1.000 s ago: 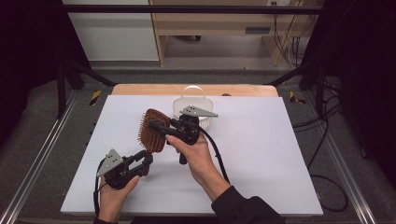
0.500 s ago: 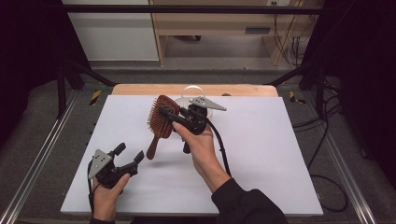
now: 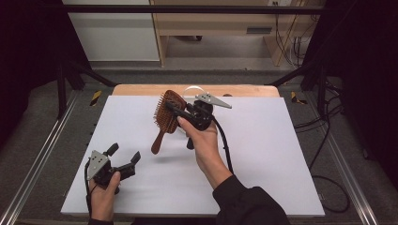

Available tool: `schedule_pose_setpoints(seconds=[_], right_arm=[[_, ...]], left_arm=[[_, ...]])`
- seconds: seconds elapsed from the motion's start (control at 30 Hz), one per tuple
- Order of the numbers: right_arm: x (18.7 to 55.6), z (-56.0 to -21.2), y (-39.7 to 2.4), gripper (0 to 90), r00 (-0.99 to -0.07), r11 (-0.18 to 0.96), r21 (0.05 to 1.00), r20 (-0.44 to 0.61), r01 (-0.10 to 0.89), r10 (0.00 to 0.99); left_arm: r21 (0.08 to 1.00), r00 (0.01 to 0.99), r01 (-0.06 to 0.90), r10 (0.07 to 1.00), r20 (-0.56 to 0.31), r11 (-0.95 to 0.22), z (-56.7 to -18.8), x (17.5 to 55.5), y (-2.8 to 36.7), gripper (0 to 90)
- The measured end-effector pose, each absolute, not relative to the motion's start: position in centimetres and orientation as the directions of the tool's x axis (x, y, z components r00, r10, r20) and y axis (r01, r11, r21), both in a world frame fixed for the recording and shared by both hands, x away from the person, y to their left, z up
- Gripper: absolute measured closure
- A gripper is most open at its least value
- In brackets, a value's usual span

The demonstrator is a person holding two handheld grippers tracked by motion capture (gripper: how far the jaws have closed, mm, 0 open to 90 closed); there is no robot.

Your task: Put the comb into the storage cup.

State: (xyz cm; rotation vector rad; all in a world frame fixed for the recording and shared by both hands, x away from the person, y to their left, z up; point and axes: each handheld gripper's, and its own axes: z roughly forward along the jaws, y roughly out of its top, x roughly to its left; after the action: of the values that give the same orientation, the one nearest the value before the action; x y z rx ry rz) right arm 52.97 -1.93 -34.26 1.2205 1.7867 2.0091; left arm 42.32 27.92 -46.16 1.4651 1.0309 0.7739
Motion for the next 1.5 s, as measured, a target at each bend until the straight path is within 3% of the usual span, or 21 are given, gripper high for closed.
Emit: schedule_pose_setpoints(seconds=[0.73, 1.5], right_arm=[[53.8, -33.1, -3.1, 50.9, -0.613, -0.298, 0.887, 0.460, 0.353, 0.642], [56.7, -29.5, -3.6, 50.9, -0.569, -0.374, 0.891, 0.452, 0.257, 0.687]], left_arm=[[0.987, 0.339, 0.160, 0.940, -0.045, -0.010, -46.7, 42.6, 28.7, 6.6], [0.986, 0.333, 0.163, 0.943, -0.025, -0.032, -46.9, 42.6, 28.3, 6.6]])
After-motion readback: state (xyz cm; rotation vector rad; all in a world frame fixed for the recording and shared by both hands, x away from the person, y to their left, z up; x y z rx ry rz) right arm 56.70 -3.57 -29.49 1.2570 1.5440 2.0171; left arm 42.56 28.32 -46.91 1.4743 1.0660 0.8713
